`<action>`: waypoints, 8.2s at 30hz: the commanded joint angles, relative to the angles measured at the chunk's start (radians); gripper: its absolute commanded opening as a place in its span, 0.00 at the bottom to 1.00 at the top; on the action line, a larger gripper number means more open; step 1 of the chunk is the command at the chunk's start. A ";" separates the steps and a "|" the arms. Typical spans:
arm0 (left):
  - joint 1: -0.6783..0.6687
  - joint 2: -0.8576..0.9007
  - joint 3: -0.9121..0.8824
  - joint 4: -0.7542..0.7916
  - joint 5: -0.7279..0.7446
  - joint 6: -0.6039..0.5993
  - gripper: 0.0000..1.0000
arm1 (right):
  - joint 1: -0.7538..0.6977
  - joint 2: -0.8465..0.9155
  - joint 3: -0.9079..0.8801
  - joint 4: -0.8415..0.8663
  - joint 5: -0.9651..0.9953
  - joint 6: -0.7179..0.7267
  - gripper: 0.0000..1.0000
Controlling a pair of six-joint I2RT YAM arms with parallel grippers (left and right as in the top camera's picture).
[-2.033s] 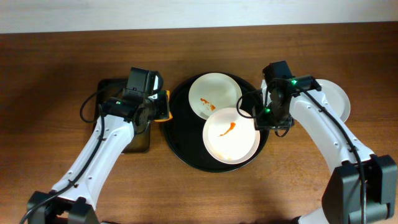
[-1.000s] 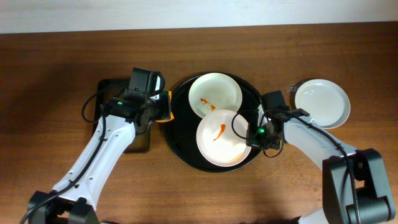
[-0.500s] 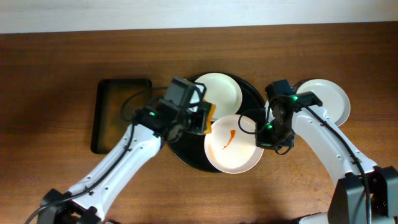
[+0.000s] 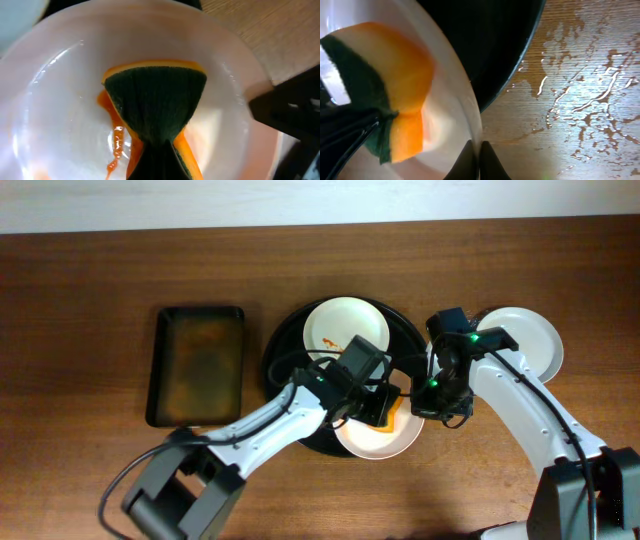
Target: Clean dirty plates on tray and stack at the side
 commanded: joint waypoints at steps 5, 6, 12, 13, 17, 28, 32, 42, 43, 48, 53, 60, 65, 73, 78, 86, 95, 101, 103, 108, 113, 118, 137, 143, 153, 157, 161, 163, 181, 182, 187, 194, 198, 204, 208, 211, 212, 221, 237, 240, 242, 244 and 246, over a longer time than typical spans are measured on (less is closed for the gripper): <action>-0.005 0.061 0.001 0.016 -0.140 -0.010 0.00 | -0.005 0.001 0.010 -0.007 -0.010 -0.009 0.04; 0.001 0.061 0.001 0.017 -0.153 -0.009 0.00 | -0.005 0.001 0.010 -0.008 -0.010 -0.009 0.04; 0.038 0.061 0.001 0.041 -0.153 -0.009 0.00 | -0.005 0.001 0.010 -0.008 -0.010 -0.009 0.04; 0.039 0.061 0.001 0.044 -0.157 -0.009 0.00 | -0.005 0.001 0.010 -0.008 -0.010 -0.009 0.04; 0.042 0.061 0.001 0.042 -0.190 -0.009 0.00 | -0.005 0.002 0.008 -0.003 -0.010 -0.016 0.07; 0.042 0.061 0.001 0.038 -0.193 -0.009 0.00 | -0.005 0.003 -0.230 0.215 -0.006 0.190 0.39; 0.042 0.061 0.001 0.038 -0.193 -0.009 0.00 | -0.005 0.003 -0.305 0.287 -0.022 0.225 0.13; 0.127 -0.006 0.002 0.030 -0.272 0.006 0.00 | -0.005 0.003 -0.306 0.274 -0.021 0.225 0.04; 0.152 -0.021 0.002 0.023 -0.278 0.006 0.00 | -0.005 0.003 -0.306 0.274 -0.021 0.225 0.04; 0.163 -0.134 0.002 0.011 -0.143 0.005 0.00 | -0.005 0.003 -0.306 0.275 -0.021 0.224 0.04; 0.056 -0.053 0.000 0.008 -0.132 0.061 0.00 | -0.005 0.003 -0.306 0.275 -0.021 0.224 0.04; 0.037 0.079 0.000 -0.017 -0.036 0.070 0.00 | -0.005 0.003 -0.306 0.275 -0.021 0.220 0.04; 0.044 0.101 0.000 0.047 -0.308 0.134 0.00 | -0.005 0.003 -0.306 0.274 -0.022 0.220 0.04; 0.044 0.156 0.000 0.143 -0.560 0.145 0.00 | -0.005 0.003 -0.306 0.267 -0.021 0.220 0.04; 0.071 0.135 0.005 0.082 -0.560 0.145 0.00 | -0.005 0.003 -0.306 0.267 -0.021 0.220 0.04; 0.128 0.017 0.006 0.014 -0.604 0.146 0.00 | -0.005 0.003 -0.306 0.267 -0.021 0.220 0.04; 0.095 -0.044 0.001 0.000 -0.139 0.100 0.00 | -0.005 0.003 -0.306 0.267 -0.021 0.220 0.04; 0.006 0.095 0.001 -0.022 -0.269 0.100 0.00 | -0.005 0.003 -0.306 0.267 -0.022 0.220 0.04; 0.015 0.097 0.001 -0.057 -0.426 0.101 0.00 | -0.005 0.003 -0.306 0.267 -0.022 0.220 0.04; 0.115 0.096 0.001 -0.124 -0.500 0.112 0.00 | -0.005 0.003 -0.306 0.267 -0.021 0.220 0.04; 0.148 0.057 0.017 -0.123 -0.500 0.112 0.00 | -0.005 0.003 -0.306 0.267 -0.021 0.220 0.04; 0.149 -0.063 0.024 -0.154 -0.658 0.112 0.00 | -0.005 0.003 -0.306 0.267 -0.021 0.220 0.04; 0.517 -0.271 0.024 -0.232 -0.121 0.103 0.00 | 0.119 -0.148 0.151 0.079 0.667 -0.069 0.04; 0.517 -0.271 0.024 -0.232 -0.132 0.104 0.00 | 0.447 -0.148 0.151 0.091 1.101 -0.068 0.04; 0.517 -0.271 0.024 -0.232 -0.132 0.104 0.00 | 0.500 -0.148 0.151 0.078 1.148 0.064 0.04; 0.517 -0.271 0.024 -0.232 -0.131 0.104 0.00 | 0.481 -0.148 0.151 0.050 0.919 0.211 0.04; 0.517 -0.271 0.024 -0.232 -0.118 0.103 0.00 | 0.308 -0.148 0.149 0.014 0.351 0.272 0.04; 0.509 -0.271 0.024 -0.229 -0.060 0.103 0.00 | 0.249 -0.146 0.118 -0.018 0.307 0.275 0.04; 0.499 -0.270 0.020 -0.233 -0.061 0.103 0.00 | -0.693 0.124 0.099 0.518 0.204 0.325 0.04; 0.499 -0.270 0.020 -0.233 -0.061 0.104 0.00 | -0.693 0.148 0.099 0.522 0.204 0.325 0.15; 0.499 -0.270 0.020 -0.247 -0.084 0.104 0.00 | -0.690 0.147 0.100 0.493 0.078 0.176 0.48; 0.500 -0.270 0.020 -0.371 -0.275 0.104 0.00 | -0.275 0.008 0.099 0.386 -0.151 -0.073 0.53; 0.500 -0.270 0.020 -0.378 -0.275 0.104 0.00 | -0.005 0.092 0.097 0.403 0.024 0.019 0.52; 0.500 -0.270 0.020 -0.378 -0.270 0.103 0.00 | 0.077 0.296 0.097 0.625 0.039 0.098 0.41; 0.500 -0.270 0.020 -0.378 -0.271 0.103 0.00 | 0.095 0.346 0.097 0.655 0.044 0.098 0.30; 0.500 -0.270 0.020 -0.378 -0.271 0.103 0.00 | 0.095 0.348 0.097 0.591 0.041 0.118 0.04; 0.500 -0.270 0.020 -0.378 -0.270 0.103 0.00 | 0.095 0.348 0.097 0.560 0.039 0.138 0.04; 0.500 -0.270 0.020 -0.378 -0.271 0.103 0.00 | 0.095 0.150 0.098 0.229 -0.102 0.079 0.40; 0.500 -0.270 0.020 -0.378 -0.271 0.103 0.00 | 0.097 0.334 0.106 0.655 -0.043 -0.595 0.45; 0.500 -0.270 0.020 -0.378 -0.271 0.103 0.00 | 0.116 0.386 0.105 0.645 -0.055 -0.592 0.42; 0.500 -0.270 0.020 -0.378 -0.271 0.103 0.00 | 0.126 0.396 0.104 0.632 -0.055 -0.581 0.17; 0.500 -0.270 0.020 -0.378 -0.271 0.103 0.00 | 0.125 0.383 0.106 0.614 -0.055 -0.508 0.04; 0.500 -0.270 0.020 -0.378 -0.271 0.103 0.00 | 0.125 0.338 0.107 0.595 0.010 -0.395 0.04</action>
